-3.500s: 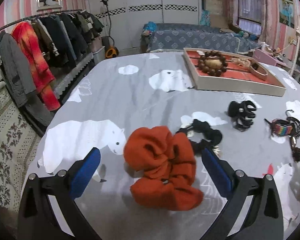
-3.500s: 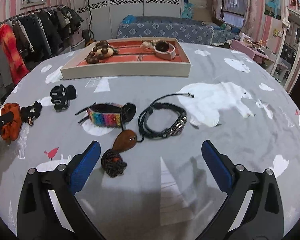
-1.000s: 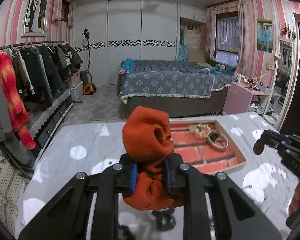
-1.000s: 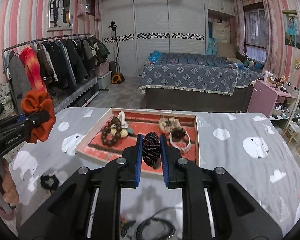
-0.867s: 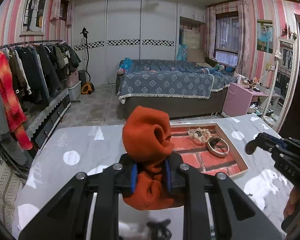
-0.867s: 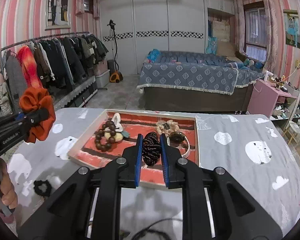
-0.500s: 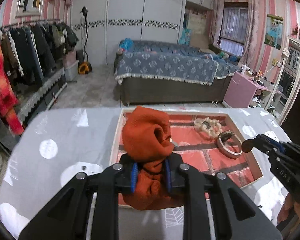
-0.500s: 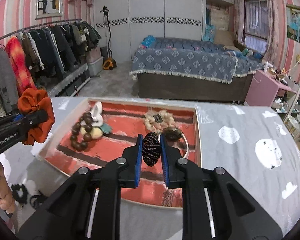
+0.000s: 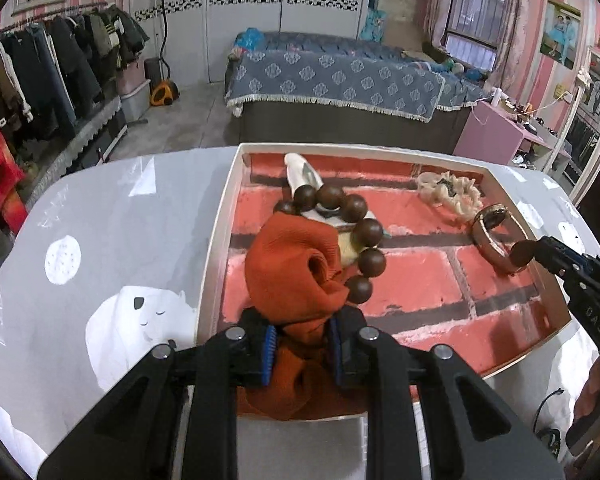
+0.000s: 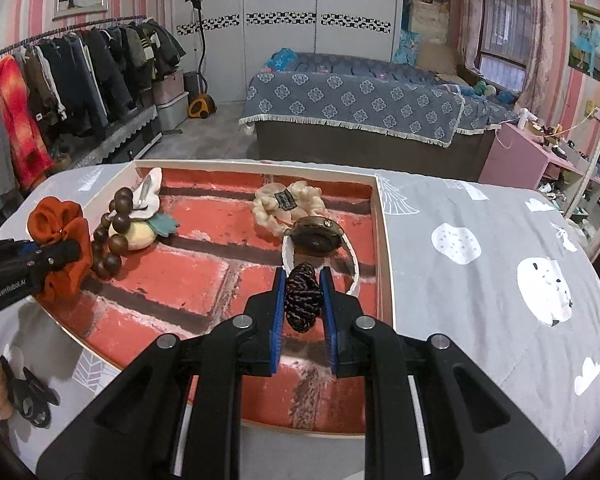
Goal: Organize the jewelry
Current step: 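Lower both items into the tray and open both tools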
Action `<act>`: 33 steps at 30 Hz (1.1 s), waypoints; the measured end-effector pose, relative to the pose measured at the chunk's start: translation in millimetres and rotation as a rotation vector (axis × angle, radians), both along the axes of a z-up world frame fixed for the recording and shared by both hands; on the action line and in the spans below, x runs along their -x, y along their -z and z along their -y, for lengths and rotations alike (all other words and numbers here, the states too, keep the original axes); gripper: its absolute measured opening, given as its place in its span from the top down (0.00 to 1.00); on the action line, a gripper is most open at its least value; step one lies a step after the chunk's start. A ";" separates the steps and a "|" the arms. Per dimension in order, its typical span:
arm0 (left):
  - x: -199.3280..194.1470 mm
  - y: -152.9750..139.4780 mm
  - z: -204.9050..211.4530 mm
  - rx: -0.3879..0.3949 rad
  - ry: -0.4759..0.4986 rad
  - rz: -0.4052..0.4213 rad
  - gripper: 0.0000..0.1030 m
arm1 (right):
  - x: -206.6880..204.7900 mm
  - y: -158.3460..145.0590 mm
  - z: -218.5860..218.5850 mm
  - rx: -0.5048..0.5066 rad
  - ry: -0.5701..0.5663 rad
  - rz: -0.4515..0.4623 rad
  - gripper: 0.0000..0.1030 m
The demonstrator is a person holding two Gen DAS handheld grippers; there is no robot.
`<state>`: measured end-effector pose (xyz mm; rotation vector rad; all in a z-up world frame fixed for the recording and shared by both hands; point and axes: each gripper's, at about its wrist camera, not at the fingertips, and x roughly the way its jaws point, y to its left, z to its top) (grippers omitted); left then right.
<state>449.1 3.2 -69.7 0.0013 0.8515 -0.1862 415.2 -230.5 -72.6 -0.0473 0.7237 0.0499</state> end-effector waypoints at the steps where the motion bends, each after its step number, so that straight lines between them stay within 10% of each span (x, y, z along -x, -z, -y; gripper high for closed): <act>1: -0.6 0.8 -0.9 -0.005 -0.001 -0.004 0.79 | 0.0 0.5 -0.2 0.004 -0.001 -0.007 0.83; 24: -15.3 24.7 11.4 -0.115 0.028 -0.153 0.74 | -12.8 38.2 10.1 -0.026 0.036 -0.152 0.83; 33: -17.1 26.3 11.0 -0.134 0.014 -0.158 0.56 | -15.5 40.9 12.6 -0.031 0.041 -0.147 0.82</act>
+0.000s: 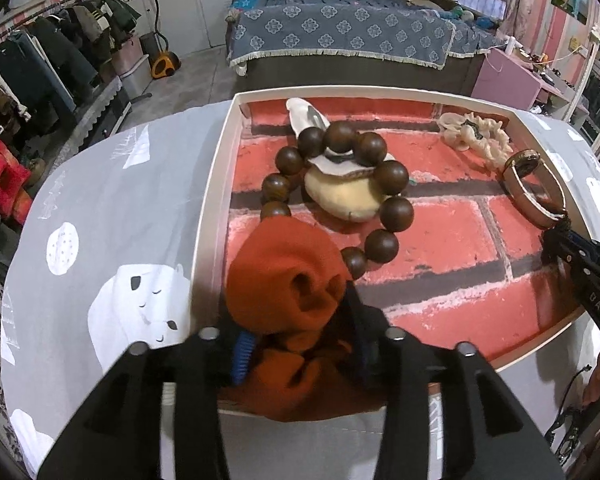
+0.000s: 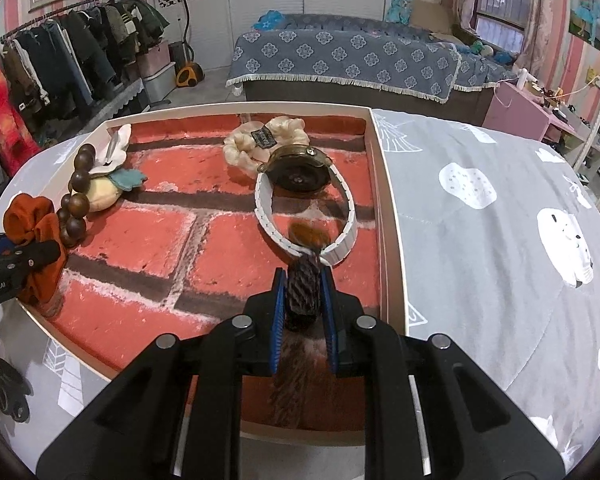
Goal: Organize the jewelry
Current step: 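Lower both items into the tray and open both tools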
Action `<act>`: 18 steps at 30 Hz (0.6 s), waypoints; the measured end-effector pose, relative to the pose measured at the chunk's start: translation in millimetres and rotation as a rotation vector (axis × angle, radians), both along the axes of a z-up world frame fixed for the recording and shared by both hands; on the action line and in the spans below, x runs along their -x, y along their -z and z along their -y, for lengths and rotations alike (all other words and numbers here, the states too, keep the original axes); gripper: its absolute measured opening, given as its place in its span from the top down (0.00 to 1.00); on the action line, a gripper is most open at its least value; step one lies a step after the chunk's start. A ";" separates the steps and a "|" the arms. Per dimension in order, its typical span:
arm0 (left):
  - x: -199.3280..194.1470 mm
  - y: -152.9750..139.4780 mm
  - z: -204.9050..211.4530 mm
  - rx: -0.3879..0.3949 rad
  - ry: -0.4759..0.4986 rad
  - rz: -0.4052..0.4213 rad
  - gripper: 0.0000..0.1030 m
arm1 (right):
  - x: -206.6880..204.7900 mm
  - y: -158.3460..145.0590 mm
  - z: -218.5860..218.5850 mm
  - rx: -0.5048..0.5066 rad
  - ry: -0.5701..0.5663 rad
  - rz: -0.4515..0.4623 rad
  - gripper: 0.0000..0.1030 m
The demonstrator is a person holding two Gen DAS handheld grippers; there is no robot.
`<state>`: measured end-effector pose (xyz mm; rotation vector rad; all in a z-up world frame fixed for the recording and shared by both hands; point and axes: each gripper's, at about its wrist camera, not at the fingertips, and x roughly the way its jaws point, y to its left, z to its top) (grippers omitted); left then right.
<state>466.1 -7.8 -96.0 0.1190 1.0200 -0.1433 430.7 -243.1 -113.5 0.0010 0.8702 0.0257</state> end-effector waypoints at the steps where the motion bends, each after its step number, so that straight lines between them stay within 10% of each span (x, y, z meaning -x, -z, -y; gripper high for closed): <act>1: -0.2 -0.5 -0.7 -0.001 -0.002 0.002 0.55 | -0.1 0.2 -0.1 0.000 -0.003 0.001 0.81; 18: 16.5 -35.9 -6.2 0.036 -0.020 0.170 0.23 | 24.7 -45.6 12.3 -0.041 0.002 0.171 0.09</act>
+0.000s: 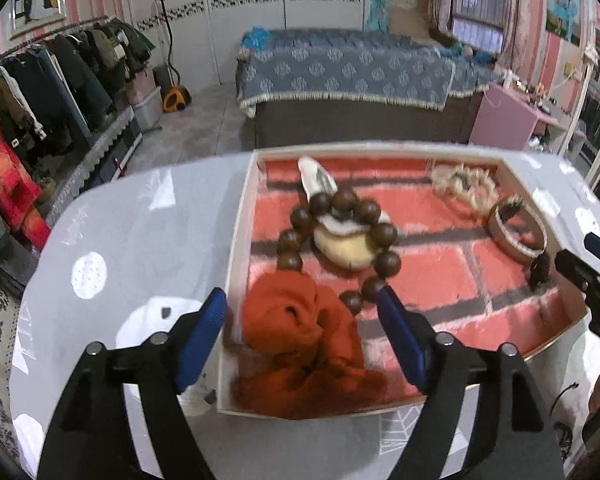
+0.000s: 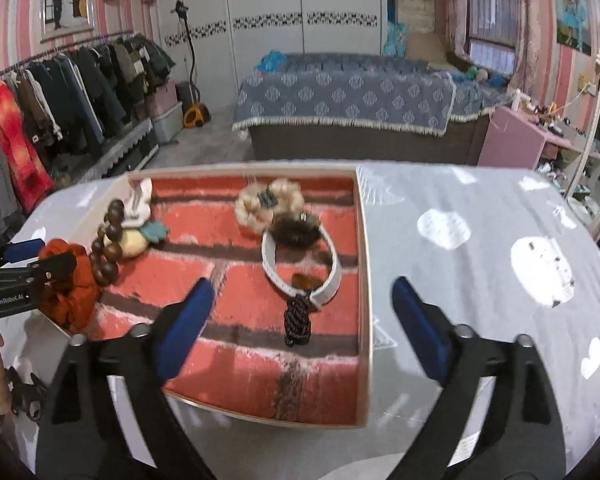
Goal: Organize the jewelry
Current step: 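Lower both items into the tray and open both tools, then withdraw both tools from the tray toward the remaining accessories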
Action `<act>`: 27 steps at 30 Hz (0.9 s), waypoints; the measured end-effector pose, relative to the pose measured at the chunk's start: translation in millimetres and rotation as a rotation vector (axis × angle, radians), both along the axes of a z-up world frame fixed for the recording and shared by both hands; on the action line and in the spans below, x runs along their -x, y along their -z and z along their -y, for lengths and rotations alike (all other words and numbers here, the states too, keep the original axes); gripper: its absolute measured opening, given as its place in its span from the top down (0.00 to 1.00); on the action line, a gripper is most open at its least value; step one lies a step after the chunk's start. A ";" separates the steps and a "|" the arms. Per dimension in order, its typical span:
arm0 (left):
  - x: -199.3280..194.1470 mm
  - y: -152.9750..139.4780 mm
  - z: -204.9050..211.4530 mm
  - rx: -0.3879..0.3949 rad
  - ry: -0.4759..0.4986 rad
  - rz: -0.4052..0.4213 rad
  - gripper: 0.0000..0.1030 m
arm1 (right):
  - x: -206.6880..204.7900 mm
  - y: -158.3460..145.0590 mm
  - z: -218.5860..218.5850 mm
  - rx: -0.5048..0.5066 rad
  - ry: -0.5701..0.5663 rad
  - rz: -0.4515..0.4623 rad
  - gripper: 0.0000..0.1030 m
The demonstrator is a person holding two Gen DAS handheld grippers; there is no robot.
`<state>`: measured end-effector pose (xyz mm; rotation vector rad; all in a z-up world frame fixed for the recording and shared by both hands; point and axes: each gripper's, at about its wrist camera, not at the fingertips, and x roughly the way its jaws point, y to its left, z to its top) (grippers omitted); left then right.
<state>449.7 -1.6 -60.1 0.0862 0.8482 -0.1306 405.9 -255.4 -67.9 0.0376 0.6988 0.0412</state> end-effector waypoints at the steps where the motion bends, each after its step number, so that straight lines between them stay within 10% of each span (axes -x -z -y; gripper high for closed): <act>1: 1.7 -3.7 -1.8 0.010 -0.001 0.013 0.23 | 1.9 -2.9 -0.3 0.006 0.001 0.015 0.06; 5: 8.7 -17.6 -9.7 0.020 -0.022 0.068 0.10 | 12.3 -12.0 -2.1 0.049 0.006 0.074 0.04; 27: 85.2 -80.2 -65.3 0.045 -0.144 0.197 0.05 | 70.2 -55.2 -1.9 0.096 0.060 0.153 0.04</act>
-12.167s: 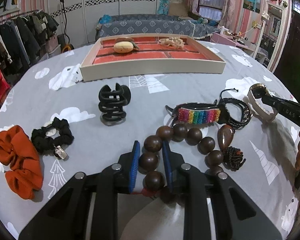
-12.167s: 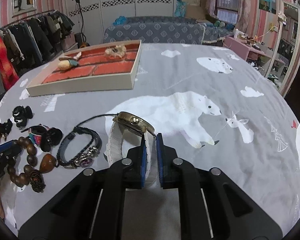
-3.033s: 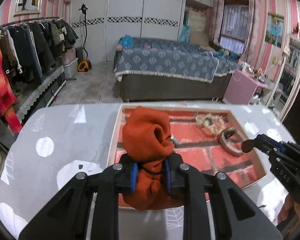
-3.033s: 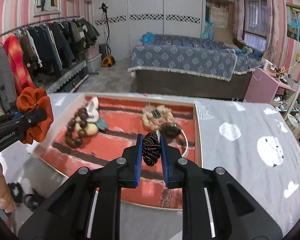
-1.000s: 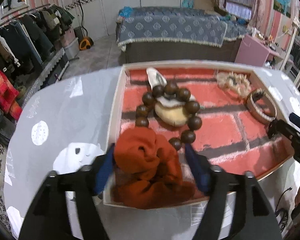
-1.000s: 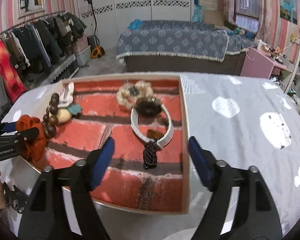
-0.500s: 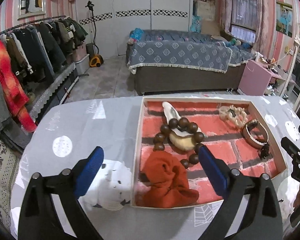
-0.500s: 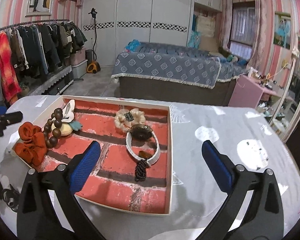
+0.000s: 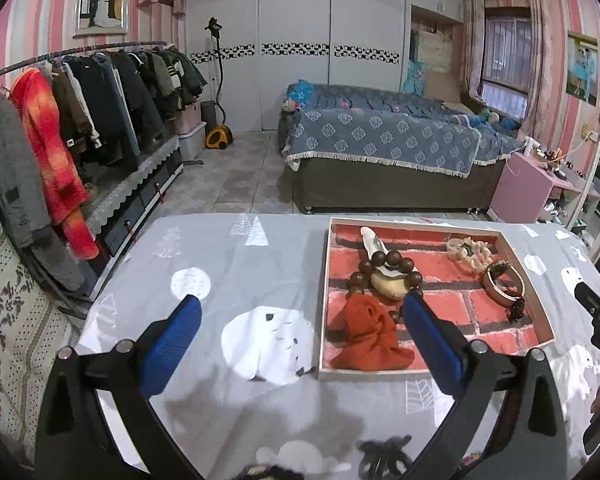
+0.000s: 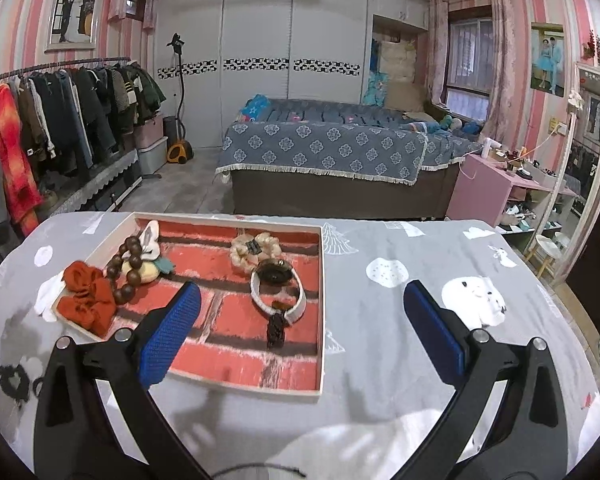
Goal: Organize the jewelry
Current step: 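Withdraw both tools from the tray toward the remaining accessories, then grasp the black claw clip with the left tool while the right tool grasps the braided leather bracelet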
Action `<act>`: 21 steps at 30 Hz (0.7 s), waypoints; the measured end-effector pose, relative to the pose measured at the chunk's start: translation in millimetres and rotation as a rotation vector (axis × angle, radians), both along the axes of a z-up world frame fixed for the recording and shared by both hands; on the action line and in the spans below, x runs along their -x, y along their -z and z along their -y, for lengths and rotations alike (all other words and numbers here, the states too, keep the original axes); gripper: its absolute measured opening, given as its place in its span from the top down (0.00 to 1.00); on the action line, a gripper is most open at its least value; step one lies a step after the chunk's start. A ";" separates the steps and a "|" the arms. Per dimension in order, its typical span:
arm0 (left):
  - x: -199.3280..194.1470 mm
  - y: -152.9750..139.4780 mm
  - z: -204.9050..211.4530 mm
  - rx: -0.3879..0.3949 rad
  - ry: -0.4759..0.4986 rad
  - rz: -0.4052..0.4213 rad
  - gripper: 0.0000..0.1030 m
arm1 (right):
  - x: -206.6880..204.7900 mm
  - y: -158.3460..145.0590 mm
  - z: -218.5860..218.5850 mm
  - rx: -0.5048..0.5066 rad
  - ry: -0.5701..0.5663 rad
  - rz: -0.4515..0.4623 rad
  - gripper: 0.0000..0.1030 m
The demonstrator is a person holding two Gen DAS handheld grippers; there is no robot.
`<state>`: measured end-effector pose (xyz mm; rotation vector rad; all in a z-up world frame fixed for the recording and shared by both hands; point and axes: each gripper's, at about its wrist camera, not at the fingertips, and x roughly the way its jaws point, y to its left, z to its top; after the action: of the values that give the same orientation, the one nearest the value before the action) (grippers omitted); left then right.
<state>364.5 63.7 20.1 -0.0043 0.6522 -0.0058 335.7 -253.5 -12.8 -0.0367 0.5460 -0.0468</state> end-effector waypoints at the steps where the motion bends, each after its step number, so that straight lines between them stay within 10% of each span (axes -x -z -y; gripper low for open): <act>1: 3.2 0.0 -0.3 0.000 0.001 0.002 0.04 | 4.1 1.1 -0.1 0.000 -0.001 -0.003 0.04; 21: 71.1 75.7 38.8 0.025 0.090 -0.127 0.04 | 88.8 89.1 9.9 -0.109 0.044 -0.272 0.04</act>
<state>293.4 24.9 -55.5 0.0009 0.7785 -0.1016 246.9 -263.4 -101.8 0.0761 0.8208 -0.0552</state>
